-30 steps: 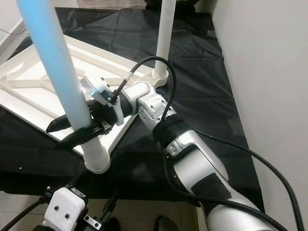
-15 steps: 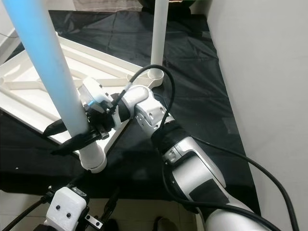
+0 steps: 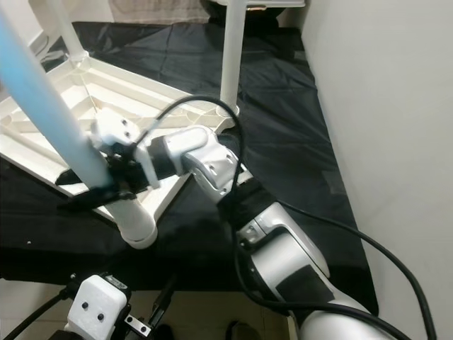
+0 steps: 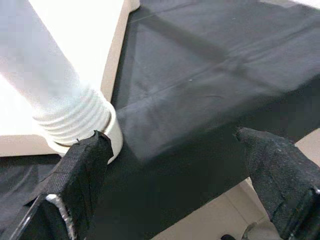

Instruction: Building children table

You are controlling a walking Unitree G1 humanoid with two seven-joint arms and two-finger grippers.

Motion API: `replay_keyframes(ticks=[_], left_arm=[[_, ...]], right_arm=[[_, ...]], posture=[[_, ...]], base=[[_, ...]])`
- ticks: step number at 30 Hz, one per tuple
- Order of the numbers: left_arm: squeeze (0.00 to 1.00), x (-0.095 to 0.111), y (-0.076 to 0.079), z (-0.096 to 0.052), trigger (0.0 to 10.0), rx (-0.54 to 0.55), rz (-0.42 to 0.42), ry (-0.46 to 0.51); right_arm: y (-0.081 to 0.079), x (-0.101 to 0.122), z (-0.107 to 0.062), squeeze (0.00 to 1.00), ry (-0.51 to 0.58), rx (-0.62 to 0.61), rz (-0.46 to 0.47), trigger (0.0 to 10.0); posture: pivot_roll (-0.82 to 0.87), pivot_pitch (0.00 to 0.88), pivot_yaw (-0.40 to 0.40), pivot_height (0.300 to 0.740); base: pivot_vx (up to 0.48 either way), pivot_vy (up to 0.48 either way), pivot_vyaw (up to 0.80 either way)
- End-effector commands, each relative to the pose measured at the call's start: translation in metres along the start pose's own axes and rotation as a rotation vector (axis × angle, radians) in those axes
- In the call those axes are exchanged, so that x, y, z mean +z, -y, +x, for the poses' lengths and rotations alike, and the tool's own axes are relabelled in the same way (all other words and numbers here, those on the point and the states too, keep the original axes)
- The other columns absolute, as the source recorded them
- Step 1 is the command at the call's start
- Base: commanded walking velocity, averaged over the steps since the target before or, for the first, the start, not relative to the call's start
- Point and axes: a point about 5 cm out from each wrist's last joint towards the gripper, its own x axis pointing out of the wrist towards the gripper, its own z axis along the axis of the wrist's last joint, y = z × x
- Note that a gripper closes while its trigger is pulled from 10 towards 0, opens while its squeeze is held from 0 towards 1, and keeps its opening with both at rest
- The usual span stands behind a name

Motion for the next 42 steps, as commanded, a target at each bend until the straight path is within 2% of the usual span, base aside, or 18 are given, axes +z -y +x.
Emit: replay_keyframes(ticks=[1,2,3,6,8,10,14,21,23,25,27,31,34,36,39,42], left_arm=[[0.00,-0.005,0.001,-0.001,10.0,0.001,0.004,-0.021],[0.00,-0.005,0.001,-0.001,10.0,0.002,0.004,-0.020],[0.00,-0.005,0.001,-0.001,10.0,0.002,0.004,-0.020],[0.00,-0.005,0.000,0.000,10.0,0.004,0.006,-0.019],[0.00,-0.004,0.000,0.000,10.0,0.005,0.007,-0.019],[0.00,-0.005,-0.001,0.000,10.0,0.008,0.008,-0.020],[0.00,-0.005,-0.001,-0.001,10.0,0.009,0.008,-0.020],[0.00,-0.005,-0.001,0.000,10.0,0.006,0.009,-0.022],[0.00,-0.005,-0.001,0.000,10.0,0.006,0.009,-0.022],[0.00,-0.005,-0.002,0.000,10.0,0.007,0.010,-0.021],[0.00,-0.005,-0.002,0.000,10.0,0.007,0.010,-0.021],[0.00,-0.005,-0.003,0.001,10.0,0.009,0.012,-0.019],[0.00,-0.005,-0.003,0.001,10.0,0.010,0.012,-0.019],[0.00,-0.005,-0.003,0.001,10.0,0.011,0.012,-0.019],[0.00,-0.005,-0.003,0.001,10.0,0.012,0.014,-0.021],[0.00,-0.005,-0.003,0.001,10.0,0.012,0.015,-0.021]], right_arm=[[0.019,-0.054,-0.018,0.00,-0.215,-0.306,0.130,10.0],[0.027,-0.056,-0.023,0.00,-0.214,-0.426,0.156,10.0],[0.027,-0.056,-0.023,0.00,-0.214,-0.426,0.156,10.0],[0.038,-0.062,-0.032,0.00,-0.199,-0.628,0.230,10.0],[0.040,-0.062,-0.034,0.00,-0.188,-0.669,0.254,10.0],[0.043,-0.063,-0.038,0.00,-0.144,-0.773,0.298,10.0],[0.044,-0.063,-0.040,0.00,-0.133,-0.803,0.299,10.0],[0.049,-0.063,-0.041,0.00,-0.051,-0.997,0.358,10.0],[0.049,-0.063,-0.041,0.00,-0.051,-0.997,0.358,10.0],[0.052,-0.063,-0.041,0.00,-0.031,-1.081,0.386,10.0],[0.052,-0.063,-0.041,0.00,-0.031,-1.081,0.386,10.0],[0.053,-0.069,-0.044,0.00,0.006,-1.259,0.439,10.0],[0.052,-0.072,-0.044,0.00,0.015,-1.285,0.447,10.0],[0.051,-0.076,-0.046,0.00,0.040,-1.349,0.471,10.0],[0.050,-0.075,-0.047,0.00,0.091,-1.376,0.430,10.0],[0.049,-0.074,-0.047,0.00,0.095,-1.372,0.411,10.0]], posture=[[0.06,0.234,-0.044,0.734],[0.06,0.234,-0.044,0.734],[0.06,0.234,-0.044,0.734],[0.06,0.239,-0.046,0.734],[0.06,0.239,-0.046,0.734],[0.06,0.239,-0.046,0.734],[0.06,0.244,-0.043,0.734],[0.06,0.246,-0.041,0.734],[0.06,0.246,-0.041,0.734],[0.07,0.248,-0.041,0.734],[0.07,0.248,-0.041,0.734],[0.07,0.248,-0.043,0.734],[0.07,0.248,-0.043,0.734],[0.07,0.248,-0.043,0.734],[0.07,0.251,-0.038,0.734],[0.07,0.251,-0.038,0.734]], base=[[0.000,0.000,0.00],[0.000,0.000,0.00],[0.000,0.000,0.00],[0.000,0.000,0.00],[0.000,0.000,0.00],[0.000,0.000,0.00],[0.000,0.000,0.00],[0.000,0.000,0.00],[0.000,0.000,0.00],[0.000,0.000,0.00],[0.000,0.000,0.00],[0.000,0.000,0.00],[0.000,0.000,0.00],[0.000,0.000,0.00],[0.000,0.000,0.00],[0.000,0.000,0.00]])
